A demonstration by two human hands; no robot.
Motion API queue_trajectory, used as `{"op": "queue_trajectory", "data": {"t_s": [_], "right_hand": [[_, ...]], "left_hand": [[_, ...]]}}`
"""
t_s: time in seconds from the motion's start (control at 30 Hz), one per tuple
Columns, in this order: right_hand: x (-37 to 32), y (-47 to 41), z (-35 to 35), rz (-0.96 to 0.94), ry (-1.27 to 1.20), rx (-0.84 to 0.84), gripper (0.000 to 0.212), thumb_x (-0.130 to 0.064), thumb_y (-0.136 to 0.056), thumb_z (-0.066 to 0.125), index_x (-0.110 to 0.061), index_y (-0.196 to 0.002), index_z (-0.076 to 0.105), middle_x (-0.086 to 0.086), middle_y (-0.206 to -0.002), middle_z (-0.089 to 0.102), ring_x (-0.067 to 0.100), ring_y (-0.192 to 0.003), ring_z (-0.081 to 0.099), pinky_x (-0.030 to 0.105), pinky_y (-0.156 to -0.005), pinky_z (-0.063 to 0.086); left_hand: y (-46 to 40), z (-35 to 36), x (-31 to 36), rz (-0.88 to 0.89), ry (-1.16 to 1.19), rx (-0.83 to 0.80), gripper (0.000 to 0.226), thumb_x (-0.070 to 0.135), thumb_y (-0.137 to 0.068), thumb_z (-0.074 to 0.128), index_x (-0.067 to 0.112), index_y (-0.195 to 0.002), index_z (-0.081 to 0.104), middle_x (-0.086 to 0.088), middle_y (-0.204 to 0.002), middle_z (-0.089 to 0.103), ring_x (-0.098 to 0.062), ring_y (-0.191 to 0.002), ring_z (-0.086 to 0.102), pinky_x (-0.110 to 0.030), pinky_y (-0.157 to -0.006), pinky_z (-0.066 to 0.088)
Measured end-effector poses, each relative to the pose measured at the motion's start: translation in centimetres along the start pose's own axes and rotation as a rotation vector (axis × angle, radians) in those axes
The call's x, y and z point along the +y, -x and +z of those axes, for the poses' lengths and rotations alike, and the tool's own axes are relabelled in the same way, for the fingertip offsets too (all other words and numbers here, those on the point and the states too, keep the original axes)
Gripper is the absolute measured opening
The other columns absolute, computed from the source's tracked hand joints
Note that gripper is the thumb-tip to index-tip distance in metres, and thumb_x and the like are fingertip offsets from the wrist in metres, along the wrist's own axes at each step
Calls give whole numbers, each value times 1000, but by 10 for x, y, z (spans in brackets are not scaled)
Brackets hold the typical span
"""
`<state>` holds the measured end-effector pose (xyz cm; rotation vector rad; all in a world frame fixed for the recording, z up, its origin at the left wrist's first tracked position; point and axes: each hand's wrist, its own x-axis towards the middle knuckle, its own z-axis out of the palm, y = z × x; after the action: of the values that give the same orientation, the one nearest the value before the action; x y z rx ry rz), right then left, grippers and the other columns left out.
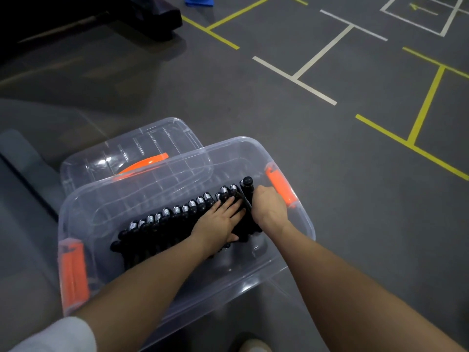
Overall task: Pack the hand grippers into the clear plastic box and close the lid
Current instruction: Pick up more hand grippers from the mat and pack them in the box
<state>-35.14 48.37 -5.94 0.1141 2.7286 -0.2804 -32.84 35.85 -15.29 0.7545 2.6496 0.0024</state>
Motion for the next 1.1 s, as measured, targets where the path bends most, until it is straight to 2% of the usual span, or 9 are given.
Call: {"op": "queue_trajectory", "data": {"t_s": [0.07, 0.17, 0.23, 0.3, 0.43, 0.6, 0.77, 0.9, 1.1], "right_hand": [[-3, 1, 1, -5, 9, 34, 28, 6, -87, 42, -1, -102, 64, 18, -108, 68, 37, -103, 65, 38, -82, 51], [-13, 6, -3, -14, 17, 45, 30, 6, -85, 41, -3, -101, 65, 17, -106, 69, 37, -101, 65, 37, -77, 50], [-23, 15, -9, -25, 12, 58, 29, 6, -85, 42, -4, -100, 65, 16, -105, 69, 36, -100, 65, 35, -72, 48], [-35, 30, -16, -52, 1, 82, 27, 5, -86, 43, -3, -102, 63, 16, -106, 68, 37, -102, 64, 36, -75, 48], [-62, 69, -22, -165, -13, 115, 28, 4, -87, 41, -3, -106, 61, 18, -113, 65, 38, -109, 60, 38, -86, 49], [-92, 108, -6, -327, -55, 94, 26, 1, -85, 47, -6, -104, 64, 17, -109, 67, 37, -102, 64, 37, -83, 51], [-120, 117, 17, -465, -54, -73, 30, -5, -83, 61, -14, -111, 67, 13, -113, 69, 32, -108, 64, 33, -90, 50], [-133, 106, 38, -515, 61, -189, 31, -9, -82, 65, -15, -113, 68, 12, -118, 67, 29, -113, 61, 31, -94, 48], [-126, 87, 62, -535, 173, -350, 36, -13, -77, 73, -18, -113, 69, 7, -116, 69, 23, -111, 63, 26, -95, 48]], "left_hand": [[17, -1, -10, 64, -78, -10, 67, 36, -94, 43, 22, -150, 8, 1, -160, 1, -20, -148, -2, -36, -120, -1], [46, -19, -26, -50, 33, 41, 58, 27, -93, 49, 19, -146, 27, -3, -156, 23, -23, -145, 21, -34, -118, 16], [69, -40, -30, -146, 64, 72, 43, 25, -92, 48, 18, -134, 42, -4, -141, 43, -26, -130, 43, -36, -105, 36], [95, -57, -30, -254, 83, 88, 30, 22, -93, 44, 16, -122, 47, -5, -127, 49, -28, -118, 51, -40, -91, 43], [149, -72, -24, -415, 132, 148, 24, 18, -92, 43, 13, -116, 48, -10, -125, 49, -33, -116, 52, -43, -89, 46], [205, -78, -32, -595, 159, 223, 36, 6, -87, 48, 16, -122, 48, -7, -127, 48, -29, -120, 49, -41, -93, 43], [233, -57, -48, -787, 250, 300, 39, 3, -86, 49, 9, -124, 45, -11, -129, 44, -30, -121, 43, -39, -99, 42], [243, -30, -48, -950, 429, 384, 41, 18, -90, 49, 5, -128, 40, -15, -132, 38, -32, -123, 38, -40, -102, 38], [229, -18, -54, -1004, 636, 484, 45, 13, -89, 50, -1, -129, 36, -19, -131, 41, -34, -123, 41, -38, -103, 34]]}}
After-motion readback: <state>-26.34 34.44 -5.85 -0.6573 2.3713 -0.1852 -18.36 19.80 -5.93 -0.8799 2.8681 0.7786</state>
